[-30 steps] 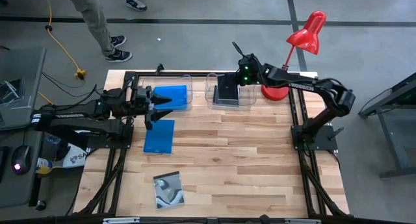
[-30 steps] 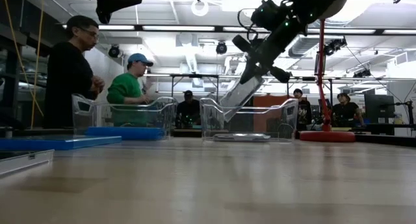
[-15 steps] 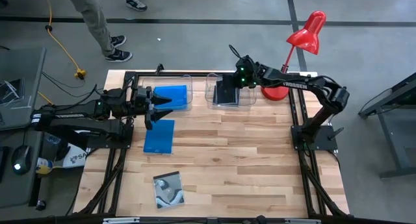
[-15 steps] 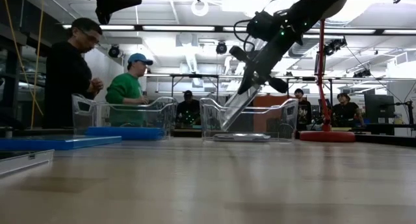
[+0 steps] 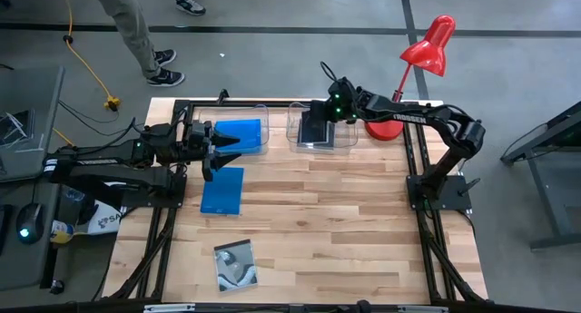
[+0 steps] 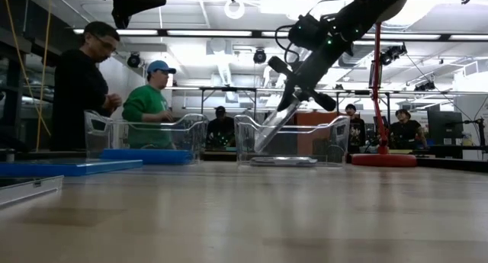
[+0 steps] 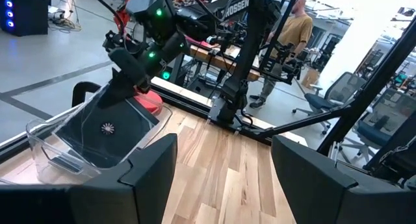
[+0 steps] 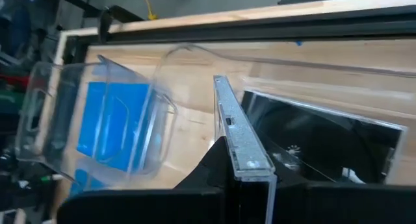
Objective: Pick & place jewel cases by type
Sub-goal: Put the right black CD case into the right transparent bin
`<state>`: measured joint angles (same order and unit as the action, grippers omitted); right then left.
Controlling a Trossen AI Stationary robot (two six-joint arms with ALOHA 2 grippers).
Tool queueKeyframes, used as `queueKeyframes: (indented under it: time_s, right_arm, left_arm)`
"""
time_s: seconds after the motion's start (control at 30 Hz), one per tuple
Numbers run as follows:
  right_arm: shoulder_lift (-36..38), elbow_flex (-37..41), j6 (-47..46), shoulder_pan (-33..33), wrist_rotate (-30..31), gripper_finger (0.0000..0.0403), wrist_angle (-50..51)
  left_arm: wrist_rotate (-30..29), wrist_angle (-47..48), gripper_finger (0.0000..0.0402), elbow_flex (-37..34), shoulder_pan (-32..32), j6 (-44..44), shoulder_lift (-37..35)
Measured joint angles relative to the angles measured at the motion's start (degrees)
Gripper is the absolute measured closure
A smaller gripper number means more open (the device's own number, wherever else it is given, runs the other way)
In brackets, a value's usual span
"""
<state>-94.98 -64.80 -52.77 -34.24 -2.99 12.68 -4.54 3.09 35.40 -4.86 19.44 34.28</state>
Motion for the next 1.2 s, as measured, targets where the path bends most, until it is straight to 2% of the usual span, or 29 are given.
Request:
queueKeyframes:
  time_s: [0.23, 0.57, 0.8, 1.2]
  right_arm:
    - [-0.01, -0.02, -1.23, 0.00, -0.42, 0.0400, -0.27]
    - [-4.68, -0.02, -2.78, 0.21, -4.36, 0.0398, -4.56]
    - [-5.20, -0.02, -2.67, 0.15, -4.65, 0.0399, -4.98]
    - [-5.20, -0.02, -0.33, 0.11, -7.04, 0.0334, -1.89]
  left_arm:
    - [-0.02, 0.00, 0.0154, 0.00, 0.02, 0.37, -0.02]
    - [-0.02, -0.02, 0.0154, 0.00, 0.02, 0.50, -0.02]
    - [-0.02, 0.00, 0.0154, 0.00, 0.02, 0.61, -0.02]
    - [-0.02, 0.04, 0.0154, 0.00, 0.00, 0.61, -0.02]
